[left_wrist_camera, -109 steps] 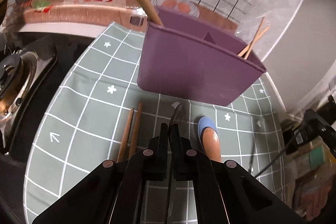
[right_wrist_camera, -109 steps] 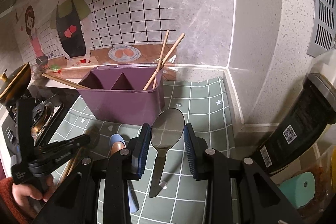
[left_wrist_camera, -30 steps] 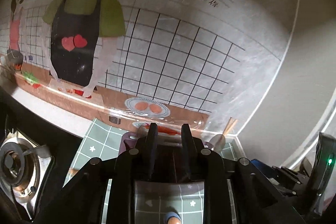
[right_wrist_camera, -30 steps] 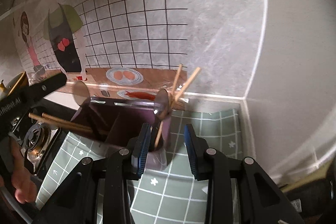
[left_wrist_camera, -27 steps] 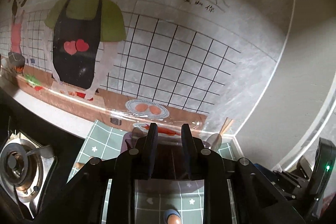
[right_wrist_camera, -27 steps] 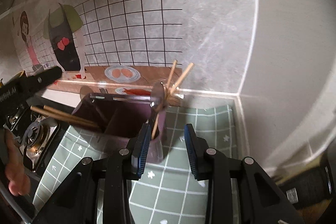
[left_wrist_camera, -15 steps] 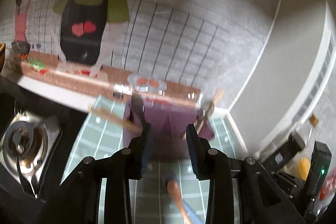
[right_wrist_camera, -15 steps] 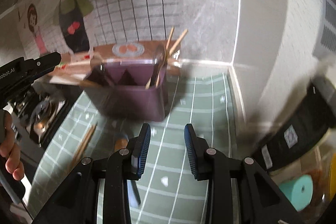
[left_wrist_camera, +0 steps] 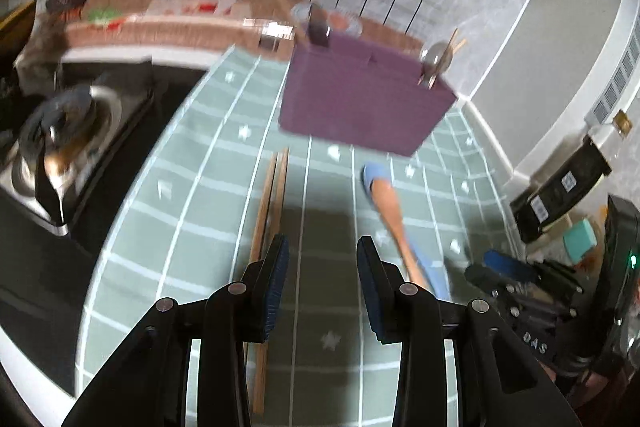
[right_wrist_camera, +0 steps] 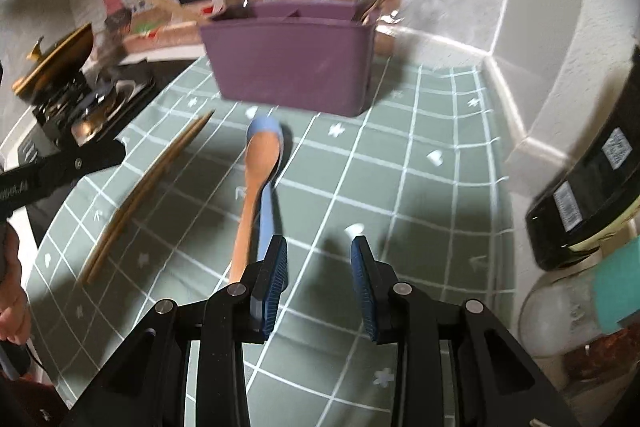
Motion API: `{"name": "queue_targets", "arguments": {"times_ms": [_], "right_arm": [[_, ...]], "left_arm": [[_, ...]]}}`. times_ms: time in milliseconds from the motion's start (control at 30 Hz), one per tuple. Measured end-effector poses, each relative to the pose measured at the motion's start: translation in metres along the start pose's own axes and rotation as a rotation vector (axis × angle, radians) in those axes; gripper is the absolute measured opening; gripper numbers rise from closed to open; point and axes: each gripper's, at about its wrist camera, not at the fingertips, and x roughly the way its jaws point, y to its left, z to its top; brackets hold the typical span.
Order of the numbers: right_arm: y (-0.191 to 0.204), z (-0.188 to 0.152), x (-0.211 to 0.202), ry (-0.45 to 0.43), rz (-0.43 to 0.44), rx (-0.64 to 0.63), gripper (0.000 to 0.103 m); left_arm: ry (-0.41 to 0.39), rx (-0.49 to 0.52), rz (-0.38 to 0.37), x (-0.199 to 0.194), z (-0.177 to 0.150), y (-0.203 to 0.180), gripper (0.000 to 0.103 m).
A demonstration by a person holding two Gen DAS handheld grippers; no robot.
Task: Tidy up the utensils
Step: 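Move both tools down toward the blue spoon and brown wooden spoon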
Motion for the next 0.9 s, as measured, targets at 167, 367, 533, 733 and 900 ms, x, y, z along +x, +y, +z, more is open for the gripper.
{"name": "queue_targets", "arguments": {"times_ms": [167, 367, 533, 733, 900], "right_arm": [[0.009, -0.002, 0.014, 0.031, 0.014, -0.031, 0.032], [0.013, -0.006, 0.023, 0.042, 0.018, -0.050, 0.031], [0.020, 0.001, 0.031, 0.046, 0.015, -0.078, 0.029], [0.026, 0.020, 0.049, 0.053, 0.014, -0.095, 0.028], [0.030, 0.039, 0.062, 0.048, 0.007, -0.107, 0.028]], "left_arm": [[0.044, -0.022, -0.012, 0.002, -0.013, 0.008, 0.037], [0.043, -0.006, -0.010, -0.002, -0.018, 0.010, 0.037], [0.071, -0.011, -0.020, 0.002, -0.019, 0.009, 0.037], [0.071, -0.019, -0.018, 0.000, -0.018, 0.015, 0.037], [0.055, -0.029, -0.002, -0.004, -0.014, 0.024, 0.037]]}}
